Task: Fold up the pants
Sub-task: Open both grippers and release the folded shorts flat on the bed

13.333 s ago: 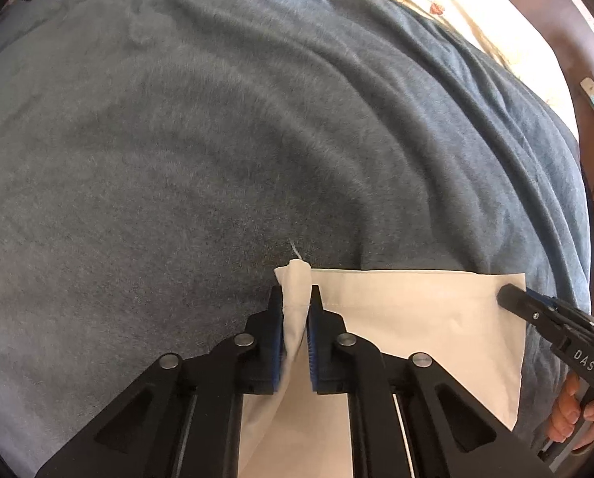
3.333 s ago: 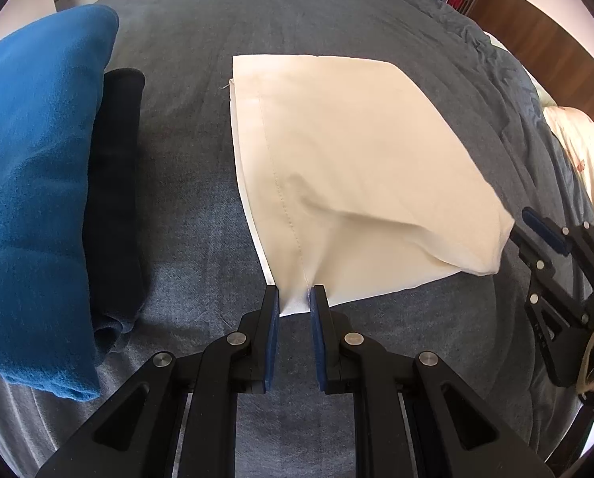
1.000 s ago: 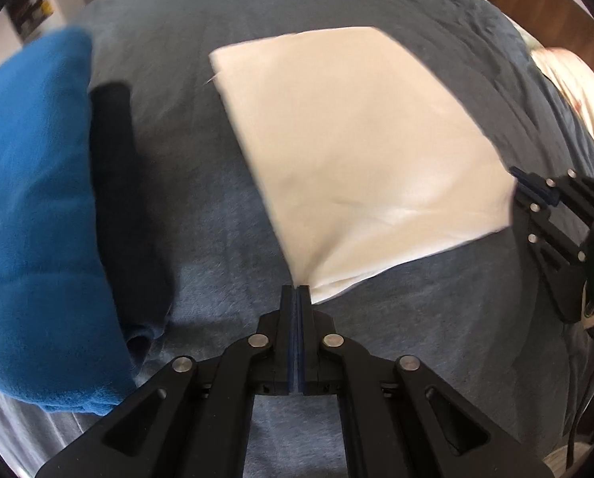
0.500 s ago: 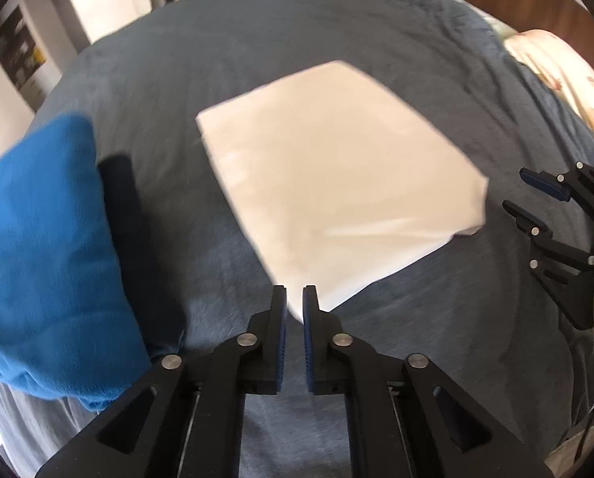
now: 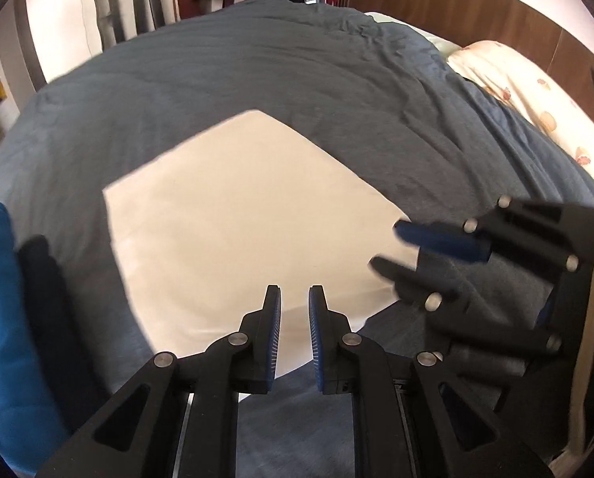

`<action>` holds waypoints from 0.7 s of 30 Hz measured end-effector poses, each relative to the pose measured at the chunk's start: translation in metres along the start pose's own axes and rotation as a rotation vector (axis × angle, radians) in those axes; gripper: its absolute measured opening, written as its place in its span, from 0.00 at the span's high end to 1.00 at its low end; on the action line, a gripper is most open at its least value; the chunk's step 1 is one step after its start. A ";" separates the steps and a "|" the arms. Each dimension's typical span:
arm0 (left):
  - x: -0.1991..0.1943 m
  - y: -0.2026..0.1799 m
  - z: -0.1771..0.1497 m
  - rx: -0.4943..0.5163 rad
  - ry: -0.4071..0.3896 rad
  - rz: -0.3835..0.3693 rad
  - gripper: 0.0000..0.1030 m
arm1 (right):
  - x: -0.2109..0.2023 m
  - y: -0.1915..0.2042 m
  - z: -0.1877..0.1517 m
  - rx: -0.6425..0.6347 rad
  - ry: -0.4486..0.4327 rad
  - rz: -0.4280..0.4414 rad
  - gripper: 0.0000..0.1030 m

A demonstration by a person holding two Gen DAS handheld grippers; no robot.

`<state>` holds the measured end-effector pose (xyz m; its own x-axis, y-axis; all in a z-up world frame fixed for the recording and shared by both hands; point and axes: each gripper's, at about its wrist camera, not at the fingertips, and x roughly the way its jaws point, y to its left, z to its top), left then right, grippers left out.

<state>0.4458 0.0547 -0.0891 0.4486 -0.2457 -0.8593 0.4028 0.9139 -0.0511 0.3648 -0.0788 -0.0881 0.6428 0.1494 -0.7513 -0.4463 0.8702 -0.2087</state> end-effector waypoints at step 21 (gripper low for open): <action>0.008 0.032 -0.038 -0.083 0.123 0.192 0.85 | 0.019 -0.001 -0.031 0.028 0.148 0.016 0.83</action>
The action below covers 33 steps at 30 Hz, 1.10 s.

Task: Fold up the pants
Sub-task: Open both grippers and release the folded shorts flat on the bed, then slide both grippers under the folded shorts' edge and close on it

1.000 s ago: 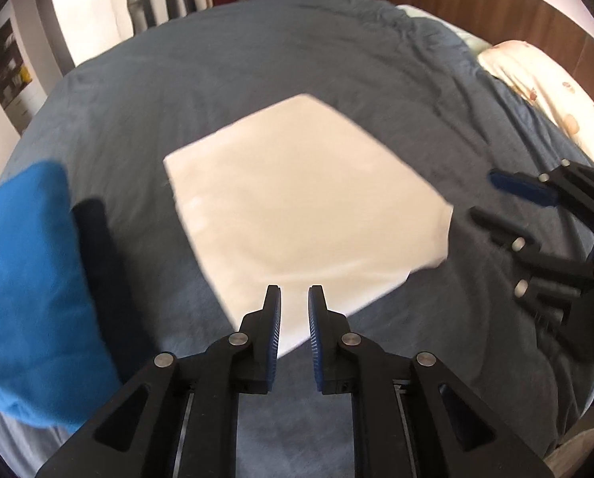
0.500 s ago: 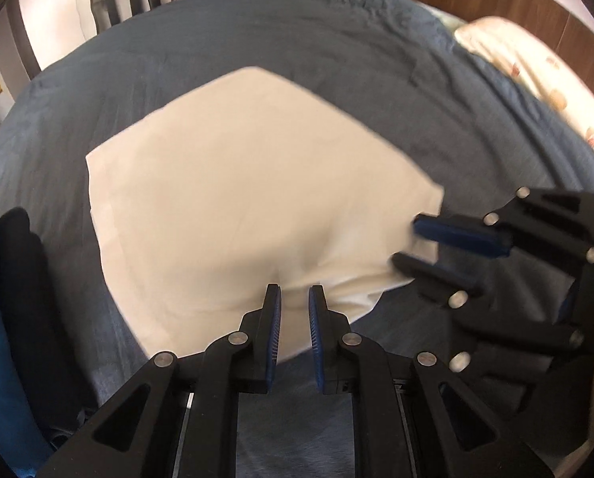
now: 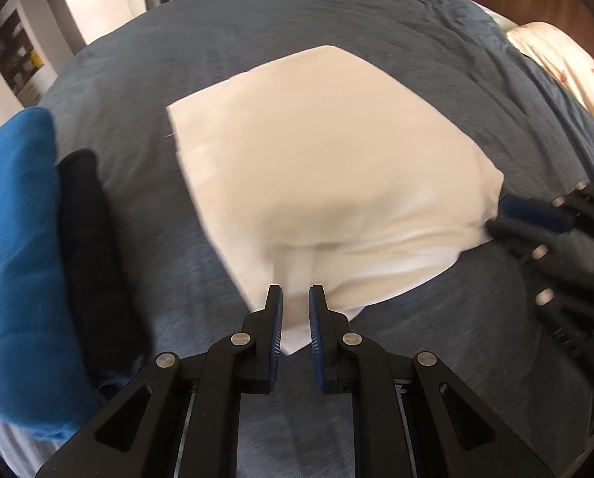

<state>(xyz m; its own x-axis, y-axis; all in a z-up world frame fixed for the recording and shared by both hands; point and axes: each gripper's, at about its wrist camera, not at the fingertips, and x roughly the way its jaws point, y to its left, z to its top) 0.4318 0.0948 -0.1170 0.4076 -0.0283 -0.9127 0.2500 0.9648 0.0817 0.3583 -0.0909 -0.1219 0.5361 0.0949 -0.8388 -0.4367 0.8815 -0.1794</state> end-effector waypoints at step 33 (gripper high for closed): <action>-0.044 0.004 0.001 -0.014 -0.085 -0.004 0.73 | -0.029 0.010 0.043 0.188 -0.048 0.209 0.87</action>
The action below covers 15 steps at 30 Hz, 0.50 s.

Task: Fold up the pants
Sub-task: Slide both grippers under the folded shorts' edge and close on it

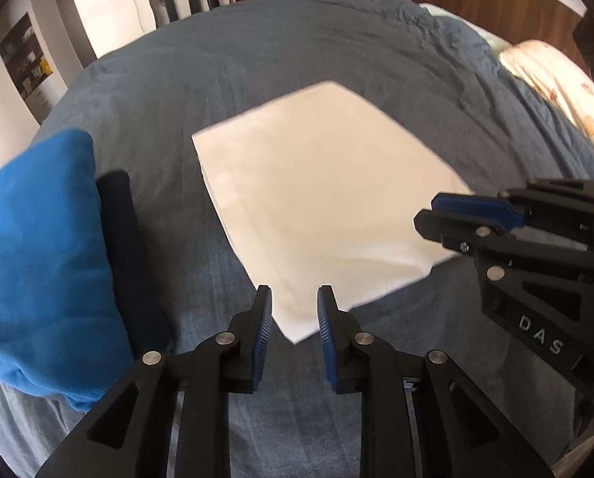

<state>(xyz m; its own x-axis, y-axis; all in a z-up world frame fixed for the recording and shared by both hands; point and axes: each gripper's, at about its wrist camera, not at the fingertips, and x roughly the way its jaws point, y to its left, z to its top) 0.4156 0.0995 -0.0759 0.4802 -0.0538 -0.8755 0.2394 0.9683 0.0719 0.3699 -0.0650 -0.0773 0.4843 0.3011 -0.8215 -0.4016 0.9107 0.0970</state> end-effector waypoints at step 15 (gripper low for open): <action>0.011 0.041 0.045 -0.330 -0.048 0.079 0.47 | -0.007 -0.080 0.053 0.212 -0.091 -0.103 0.64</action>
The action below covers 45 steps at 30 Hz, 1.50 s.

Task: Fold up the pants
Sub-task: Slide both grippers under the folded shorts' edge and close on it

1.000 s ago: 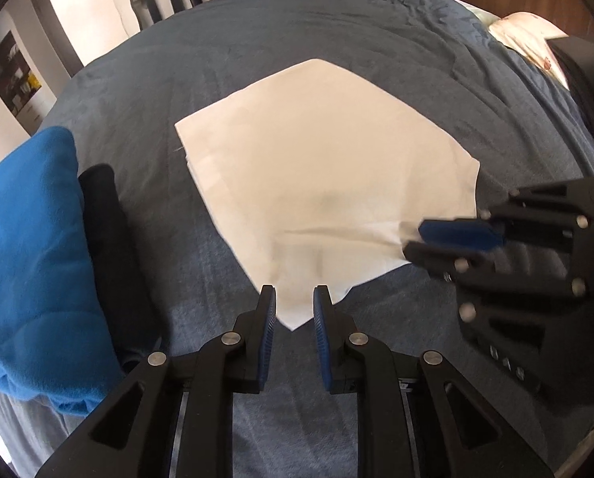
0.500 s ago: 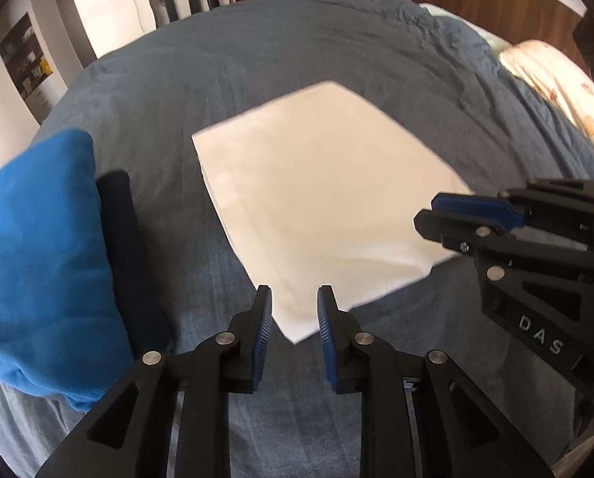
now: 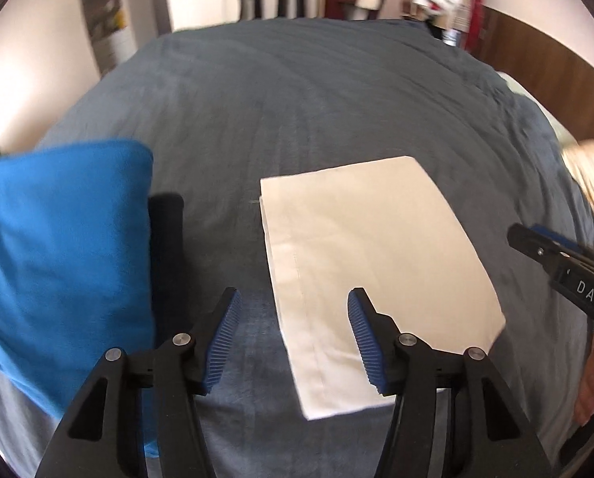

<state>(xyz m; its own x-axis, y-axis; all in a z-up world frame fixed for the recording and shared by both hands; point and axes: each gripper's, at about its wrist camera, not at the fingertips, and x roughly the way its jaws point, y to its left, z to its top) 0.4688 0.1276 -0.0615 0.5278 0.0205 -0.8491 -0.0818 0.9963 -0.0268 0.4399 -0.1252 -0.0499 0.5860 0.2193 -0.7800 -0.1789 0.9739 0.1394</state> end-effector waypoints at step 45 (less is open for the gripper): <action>0.096 0.033 0.001 -0.186 0.153 -0.100 0.50 | 0.127 -0.045 -0.011 0.202 0.216 0.110 0.64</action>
<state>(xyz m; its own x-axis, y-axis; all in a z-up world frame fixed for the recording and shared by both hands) 0.5180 0.1623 -0.1431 0.4080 -0.1044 -0.9070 -0.1969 0.9600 -0.1991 0.5140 -0.1417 -0.1617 0.3863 0.3274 -0.8623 -0.0588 0.9417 0.3312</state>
